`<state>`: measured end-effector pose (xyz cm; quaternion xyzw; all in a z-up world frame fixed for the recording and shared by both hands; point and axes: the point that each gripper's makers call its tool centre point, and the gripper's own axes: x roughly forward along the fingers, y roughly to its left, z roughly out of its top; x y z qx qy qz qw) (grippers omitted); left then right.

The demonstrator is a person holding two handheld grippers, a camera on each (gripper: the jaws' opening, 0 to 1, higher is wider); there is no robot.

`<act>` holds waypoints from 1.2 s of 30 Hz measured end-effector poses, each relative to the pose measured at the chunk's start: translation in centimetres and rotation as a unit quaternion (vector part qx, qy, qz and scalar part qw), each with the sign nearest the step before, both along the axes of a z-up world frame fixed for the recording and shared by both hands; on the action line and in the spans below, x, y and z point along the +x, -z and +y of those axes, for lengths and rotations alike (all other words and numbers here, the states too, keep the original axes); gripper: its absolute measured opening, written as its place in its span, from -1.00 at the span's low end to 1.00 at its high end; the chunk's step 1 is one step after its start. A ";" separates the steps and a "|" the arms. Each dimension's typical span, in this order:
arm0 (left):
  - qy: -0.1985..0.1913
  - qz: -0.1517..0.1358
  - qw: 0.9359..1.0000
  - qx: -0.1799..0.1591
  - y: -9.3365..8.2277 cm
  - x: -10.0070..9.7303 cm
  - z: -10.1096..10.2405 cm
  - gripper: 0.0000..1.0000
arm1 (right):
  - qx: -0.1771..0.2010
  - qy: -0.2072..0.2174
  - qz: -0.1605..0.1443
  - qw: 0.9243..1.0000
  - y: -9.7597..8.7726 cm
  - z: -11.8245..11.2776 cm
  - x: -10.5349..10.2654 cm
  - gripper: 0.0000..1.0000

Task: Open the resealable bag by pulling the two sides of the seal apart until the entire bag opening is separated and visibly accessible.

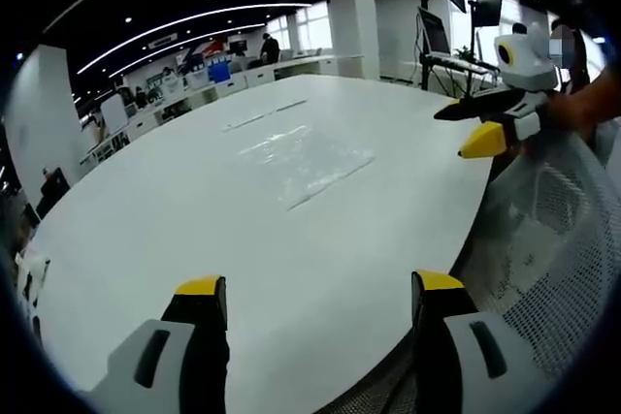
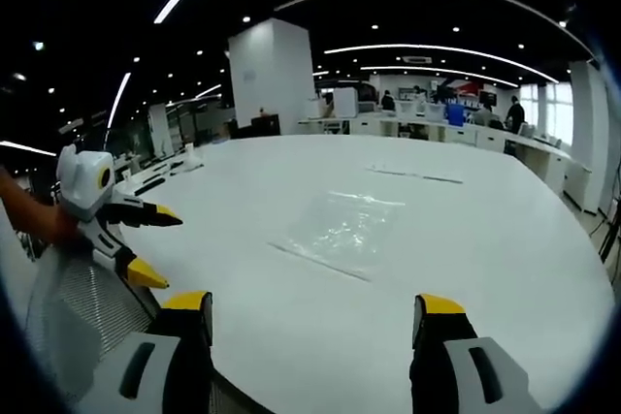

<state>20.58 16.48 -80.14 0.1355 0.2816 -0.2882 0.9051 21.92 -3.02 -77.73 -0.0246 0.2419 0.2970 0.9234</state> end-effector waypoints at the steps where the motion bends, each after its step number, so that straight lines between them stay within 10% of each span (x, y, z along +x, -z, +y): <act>1: 0.000 0.001 1.000 0.001 0.0 0.0 0.0 0.53 | 0.001 0.001 0.003 1.000 0.1 0.0 0.0 0.69; 19: 0.012 0.007 1.000 -0.001 -0.2 -0.2 -0.3 0.56 | -0.010 0.006 -0.003 1.000 -0.2 -0.3 0.7 0.80; 36: 0.017 0.026 0.999 -0.014 -1.2 1.6 -0.3 0.52 | -0.061 -0.099 0.003 0.993 0.5 2.4 4.8 0.56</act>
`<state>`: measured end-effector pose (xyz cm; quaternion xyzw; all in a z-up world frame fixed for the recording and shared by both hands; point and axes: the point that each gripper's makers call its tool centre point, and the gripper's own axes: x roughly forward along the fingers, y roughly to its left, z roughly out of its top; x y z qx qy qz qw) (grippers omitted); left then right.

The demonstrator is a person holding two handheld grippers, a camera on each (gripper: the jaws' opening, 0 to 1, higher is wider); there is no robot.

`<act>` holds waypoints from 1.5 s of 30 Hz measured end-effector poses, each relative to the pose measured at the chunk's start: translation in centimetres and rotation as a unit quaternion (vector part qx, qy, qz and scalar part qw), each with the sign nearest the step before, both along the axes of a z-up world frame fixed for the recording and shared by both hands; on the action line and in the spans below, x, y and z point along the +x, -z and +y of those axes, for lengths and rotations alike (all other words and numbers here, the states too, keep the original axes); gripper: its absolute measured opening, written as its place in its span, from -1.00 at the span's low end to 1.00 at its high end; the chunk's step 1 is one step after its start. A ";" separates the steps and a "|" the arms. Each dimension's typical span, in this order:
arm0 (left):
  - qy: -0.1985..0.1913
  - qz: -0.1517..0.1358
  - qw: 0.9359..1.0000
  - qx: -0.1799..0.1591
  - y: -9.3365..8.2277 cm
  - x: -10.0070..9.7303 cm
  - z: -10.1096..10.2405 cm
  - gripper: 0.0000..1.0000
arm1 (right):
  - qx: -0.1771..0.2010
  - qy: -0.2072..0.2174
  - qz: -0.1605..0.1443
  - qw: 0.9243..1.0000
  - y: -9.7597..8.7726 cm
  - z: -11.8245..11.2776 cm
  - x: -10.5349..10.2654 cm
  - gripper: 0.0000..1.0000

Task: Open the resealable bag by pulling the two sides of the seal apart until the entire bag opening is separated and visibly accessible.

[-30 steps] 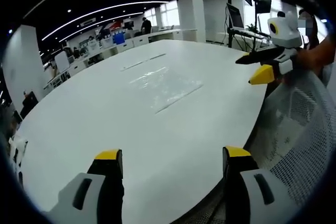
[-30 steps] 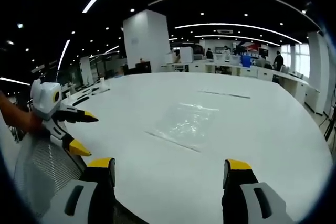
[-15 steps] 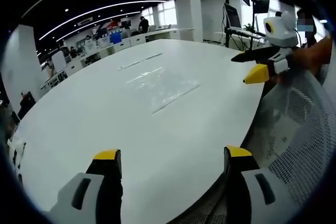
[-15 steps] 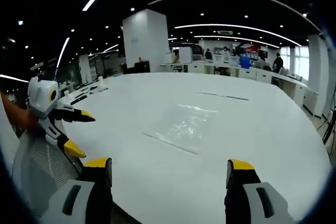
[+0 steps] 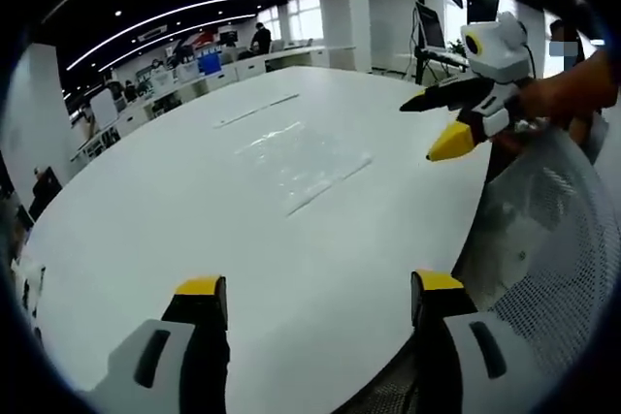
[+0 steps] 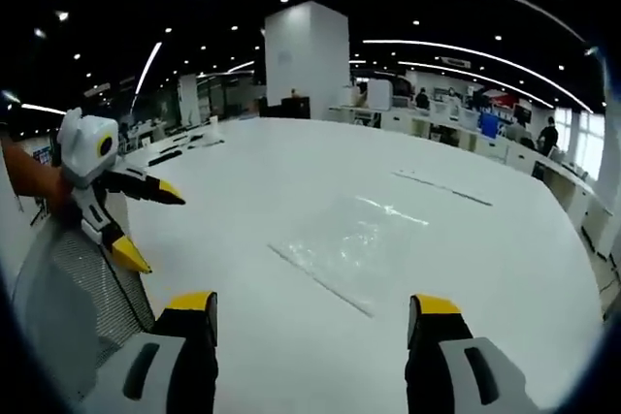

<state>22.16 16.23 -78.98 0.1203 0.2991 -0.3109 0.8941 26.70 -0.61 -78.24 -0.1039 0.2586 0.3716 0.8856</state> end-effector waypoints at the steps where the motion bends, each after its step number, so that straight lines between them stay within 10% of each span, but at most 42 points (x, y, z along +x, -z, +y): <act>1: 0.000 -0.002 1.000 -0.006 -0.2 0.1 -0.1 0.52 | -0.001 -0.002 0.001 1.000 0.1 0.1 0.2 0.54; 32: -0.003 0.015 0.999 -0.032 -0.3 1.6 -0.9 -0.07 | -0.100 -0.076 0.109 0.986 7.6 1.0 6.4 -0.35; 45: 0.032 0.019 0.999 -0.005 0.2 1.9 -1.9 -0.25 | -0.153 -0.155 0.090 0.972 7.8 0.6 5.5 -0.76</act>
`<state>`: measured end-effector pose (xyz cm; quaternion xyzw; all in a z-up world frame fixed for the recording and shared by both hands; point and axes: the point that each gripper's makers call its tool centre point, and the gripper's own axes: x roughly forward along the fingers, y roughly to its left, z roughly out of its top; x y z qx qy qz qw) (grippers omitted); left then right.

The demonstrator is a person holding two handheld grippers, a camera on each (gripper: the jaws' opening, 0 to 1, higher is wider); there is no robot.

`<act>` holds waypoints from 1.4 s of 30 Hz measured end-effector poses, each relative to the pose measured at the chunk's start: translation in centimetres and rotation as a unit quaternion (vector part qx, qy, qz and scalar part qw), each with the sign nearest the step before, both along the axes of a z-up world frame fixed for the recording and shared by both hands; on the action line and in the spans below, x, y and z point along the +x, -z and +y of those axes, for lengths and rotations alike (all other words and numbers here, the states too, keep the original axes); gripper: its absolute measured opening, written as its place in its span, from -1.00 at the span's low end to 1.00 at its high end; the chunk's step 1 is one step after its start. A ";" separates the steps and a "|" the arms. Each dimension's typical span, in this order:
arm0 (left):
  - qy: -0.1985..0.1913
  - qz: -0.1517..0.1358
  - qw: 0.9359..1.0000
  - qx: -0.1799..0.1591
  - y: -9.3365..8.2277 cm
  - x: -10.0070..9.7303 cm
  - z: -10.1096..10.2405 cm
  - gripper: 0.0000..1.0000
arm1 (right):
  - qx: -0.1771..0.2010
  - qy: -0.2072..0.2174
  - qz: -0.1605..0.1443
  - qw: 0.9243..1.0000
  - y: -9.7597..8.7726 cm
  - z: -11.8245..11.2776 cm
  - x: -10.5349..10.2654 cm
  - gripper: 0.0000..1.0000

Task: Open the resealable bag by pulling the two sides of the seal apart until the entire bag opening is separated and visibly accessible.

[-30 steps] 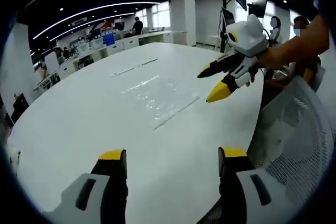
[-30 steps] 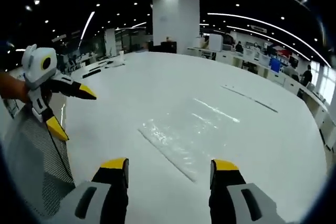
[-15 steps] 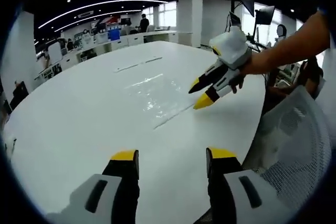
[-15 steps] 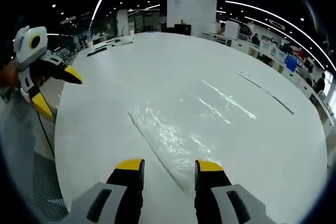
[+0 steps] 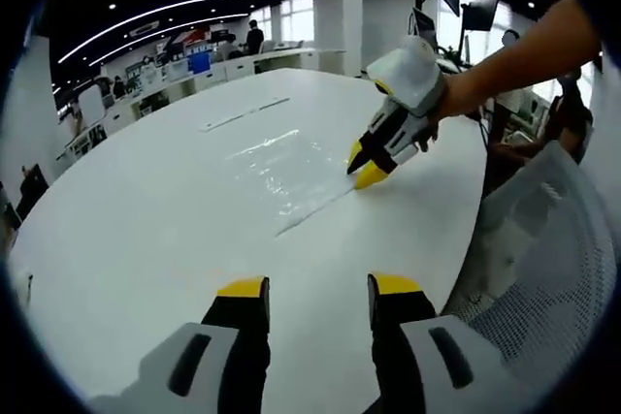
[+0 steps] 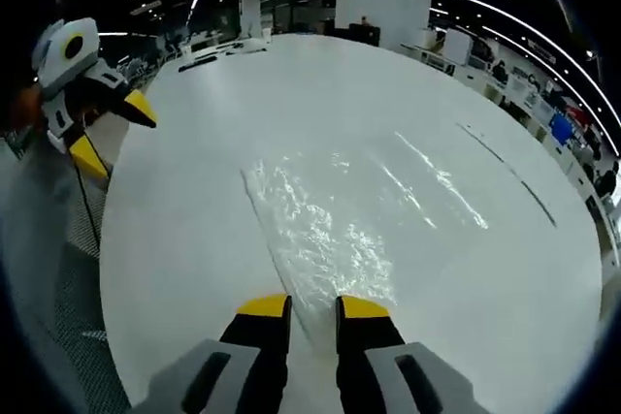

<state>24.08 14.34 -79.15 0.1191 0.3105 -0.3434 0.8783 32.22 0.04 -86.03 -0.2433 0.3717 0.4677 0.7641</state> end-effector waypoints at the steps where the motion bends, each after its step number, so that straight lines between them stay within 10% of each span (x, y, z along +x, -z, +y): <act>1: 0.004 0.001 1.000 0.000 0.0 0.0 -0.2 -0.28 | -0.002 -0.006 0.001 1.000 0.0 0.0 -0.2 -0.81; 42: 0.155 -0.028 0.982 0.104 0.4 3.5 -3.0 -0.40 | -0.004 -0.205 0.011 0.979 -4.5 0.8 -8.5 -1.00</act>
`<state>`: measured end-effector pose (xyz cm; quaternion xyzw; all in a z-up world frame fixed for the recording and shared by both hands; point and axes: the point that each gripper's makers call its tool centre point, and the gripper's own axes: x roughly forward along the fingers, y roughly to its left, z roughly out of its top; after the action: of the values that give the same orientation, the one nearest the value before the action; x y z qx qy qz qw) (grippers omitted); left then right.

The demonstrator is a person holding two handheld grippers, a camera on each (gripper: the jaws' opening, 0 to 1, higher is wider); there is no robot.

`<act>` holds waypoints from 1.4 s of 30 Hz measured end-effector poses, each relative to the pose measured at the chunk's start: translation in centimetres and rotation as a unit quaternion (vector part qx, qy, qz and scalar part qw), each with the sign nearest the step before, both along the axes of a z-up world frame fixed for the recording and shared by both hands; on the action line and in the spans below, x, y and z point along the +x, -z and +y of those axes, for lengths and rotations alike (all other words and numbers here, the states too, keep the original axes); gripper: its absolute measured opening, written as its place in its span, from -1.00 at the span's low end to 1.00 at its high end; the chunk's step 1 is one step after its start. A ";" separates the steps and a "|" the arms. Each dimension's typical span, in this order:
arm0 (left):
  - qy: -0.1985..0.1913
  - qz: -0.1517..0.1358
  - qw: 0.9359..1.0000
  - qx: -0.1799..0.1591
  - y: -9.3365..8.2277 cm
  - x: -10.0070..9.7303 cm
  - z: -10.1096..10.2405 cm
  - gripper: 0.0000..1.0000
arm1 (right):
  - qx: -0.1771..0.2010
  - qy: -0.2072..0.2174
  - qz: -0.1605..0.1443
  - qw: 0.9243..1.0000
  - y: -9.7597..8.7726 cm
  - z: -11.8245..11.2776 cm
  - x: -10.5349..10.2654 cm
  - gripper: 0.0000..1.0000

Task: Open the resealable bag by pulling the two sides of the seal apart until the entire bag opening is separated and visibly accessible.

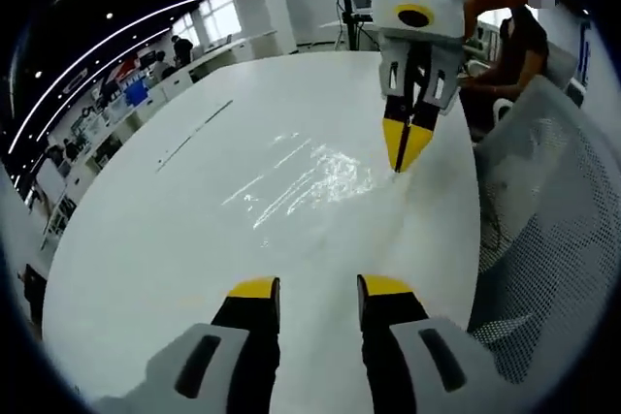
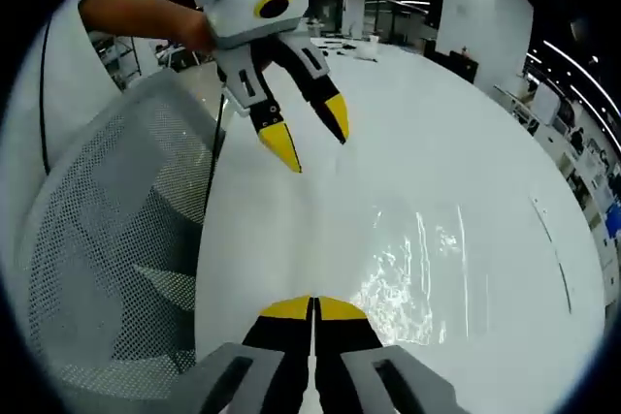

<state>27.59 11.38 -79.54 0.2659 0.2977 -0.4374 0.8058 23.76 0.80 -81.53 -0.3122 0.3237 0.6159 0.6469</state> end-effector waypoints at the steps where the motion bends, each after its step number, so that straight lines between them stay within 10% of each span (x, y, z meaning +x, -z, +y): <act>1: 0.006 -0.003 1.000 0.002 -0.1 0.1 -0.1 -0.41 | -0.001 -0.005 -0.004 1.000 -0.1 0.0 -0.1 -1.00; 25: 0.131 -0.002 0.990 0.045 0.2 -1.8 -1.9 -1.00 | -0.005 0.001 -0.032 0.999 -2.4 -0.6 0.5 -1.00; 42: 0.177 -0.018 0.984 0.009 -1.7 -2.4 -3.8 -1.00 | 0.049 -0.014 -0.047 0.998 -4.2 5.9 0.7 -0.73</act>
<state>25.20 7.60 -77.84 0.3298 0.2354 -0.5652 0.7186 24.50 6.71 -77.31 -0.3132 0.2576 0.6247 0.6673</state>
